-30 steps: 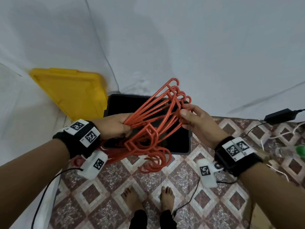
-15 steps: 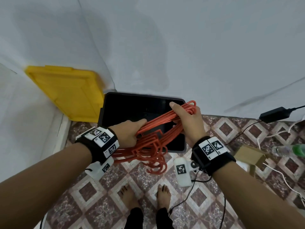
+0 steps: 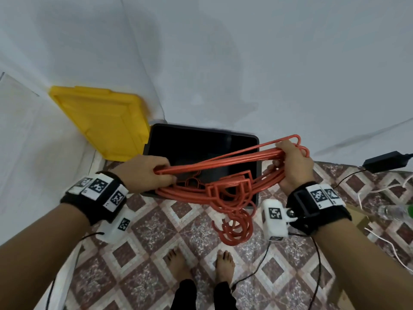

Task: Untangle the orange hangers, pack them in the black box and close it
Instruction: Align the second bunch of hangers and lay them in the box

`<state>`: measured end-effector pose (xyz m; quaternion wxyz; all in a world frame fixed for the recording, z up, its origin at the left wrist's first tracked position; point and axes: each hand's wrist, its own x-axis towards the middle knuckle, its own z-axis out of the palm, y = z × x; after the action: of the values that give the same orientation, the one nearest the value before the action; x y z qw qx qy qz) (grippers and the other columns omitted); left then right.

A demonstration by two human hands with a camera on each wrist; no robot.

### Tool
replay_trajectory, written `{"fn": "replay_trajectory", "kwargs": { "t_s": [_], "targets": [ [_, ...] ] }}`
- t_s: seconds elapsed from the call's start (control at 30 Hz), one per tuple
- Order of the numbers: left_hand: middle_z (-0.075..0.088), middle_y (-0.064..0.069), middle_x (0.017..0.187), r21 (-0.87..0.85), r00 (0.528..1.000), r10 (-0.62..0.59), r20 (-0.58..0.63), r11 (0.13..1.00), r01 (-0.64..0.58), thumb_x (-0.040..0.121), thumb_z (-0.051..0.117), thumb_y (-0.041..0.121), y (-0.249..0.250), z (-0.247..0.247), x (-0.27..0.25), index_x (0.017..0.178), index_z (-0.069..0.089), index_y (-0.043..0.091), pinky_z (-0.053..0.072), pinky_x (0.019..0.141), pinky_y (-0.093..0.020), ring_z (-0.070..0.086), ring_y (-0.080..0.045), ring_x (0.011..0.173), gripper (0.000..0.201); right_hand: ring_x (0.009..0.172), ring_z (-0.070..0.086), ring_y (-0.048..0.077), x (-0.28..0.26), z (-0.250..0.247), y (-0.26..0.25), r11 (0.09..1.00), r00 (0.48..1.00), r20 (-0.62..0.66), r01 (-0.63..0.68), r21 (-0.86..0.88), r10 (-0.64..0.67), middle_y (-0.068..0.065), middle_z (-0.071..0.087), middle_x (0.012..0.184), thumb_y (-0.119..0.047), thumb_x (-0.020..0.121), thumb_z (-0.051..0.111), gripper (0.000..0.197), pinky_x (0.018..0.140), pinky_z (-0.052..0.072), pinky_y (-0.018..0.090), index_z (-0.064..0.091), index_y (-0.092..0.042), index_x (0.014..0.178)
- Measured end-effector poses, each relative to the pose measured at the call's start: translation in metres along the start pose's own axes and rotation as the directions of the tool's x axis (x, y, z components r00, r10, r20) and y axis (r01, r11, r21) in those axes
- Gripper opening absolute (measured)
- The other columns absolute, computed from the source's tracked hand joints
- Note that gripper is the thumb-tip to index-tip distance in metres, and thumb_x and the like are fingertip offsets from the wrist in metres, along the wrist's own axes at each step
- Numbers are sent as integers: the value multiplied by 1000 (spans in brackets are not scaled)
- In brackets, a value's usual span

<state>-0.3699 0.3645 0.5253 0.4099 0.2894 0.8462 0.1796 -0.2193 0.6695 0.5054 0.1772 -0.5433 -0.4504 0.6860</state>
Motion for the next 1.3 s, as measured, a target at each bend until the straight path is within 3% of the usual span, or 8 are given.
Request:
{"fn": "replay_trajectory", "kwargs": {
  "t_s": [0.13,0.33,0.5,0.73,0.93,1.17,1.23,1.3],
  "targets": [
    [68,-3,104,-433,999,-40,-31,901,23,81,70,51,-19,-9,-12,109,67,27,54,78,-27,69,-12,91,37,47,45,21,6,-3,1,997,998,11,-68,36,67,6,48,55,-20,76,72,17,60,47,40,59,-11,72],
    [55,-17,140,-977,976,-53,-211,30,-210,66,88,41,-16,30,-8,147,37,8,47,103,-50,54,-33,129,102,42,41,16,7,7,13,973,985,23,-171,155,170,1,44,56,-17,86,63,22,49,47,28,52,-17,66],
    [47,-9,150,-897,943,-67,-326,-294,-331,69,86,36,6,40,7,150,34,18,42,106,-55,48,-30,136,98,40,43,14,-8,14,31,960,969,82,-241,145,231,0,45,57,-19,90,62,20,50,49,28,56,-17,71],
    [72,-1,91,-859,932,-197,-305,-365,-359,88,65,17,-3,37,10,80,63,17,55,87,-49,68,-25,109,8,54,54,13,-25,9,34,955,946,194,-281,99,258,1,57,67,-37,88,73,21,69,58,36,64,-19,83],
    [73,2,79,-850,927,-229,-298,-378,-367,91,52,16,-15,32,11,68,63,19,53,92,-52,70,-23,98,26,84,69,18,-34,-1,29,957,914,378,-231,178,150,0,70,89,-31,94,68,10,89,57,47,67,-21,95],
    [71,1,76,-849,916,-299,-268,-376,-371,95,50,19,-34,32,8,63,65,15,50,97,-53,69,-23,95,35,111,64,14,-32,-26,18,990,879,476,46,-136,25,-9,65,124,-33,77,85,80,104,49,51,44,-28,146],
    [71,1,76,-855,918,-299,-261,-370,-363,95,49,19,-42,29,9,63,64,15,49,98,-54,69,-23,96,36,138,45,11,-34,-37,-1,716,779,626,420,-558,31,-19,42,150,-52,65,91,110,114,37,46,25,-44,154],
    [71,1,76,-862,924,-291,-249,-369,-348,95,48,19,-48,29,10,63,63,15,48,99,-55,70,-23,94,35,153,17,19,-35,-36,-12,146,656,750,736,-660,85,-14,8,166,-70,56,86,137,121,23,51,-1,-46,158]
  ]
}}
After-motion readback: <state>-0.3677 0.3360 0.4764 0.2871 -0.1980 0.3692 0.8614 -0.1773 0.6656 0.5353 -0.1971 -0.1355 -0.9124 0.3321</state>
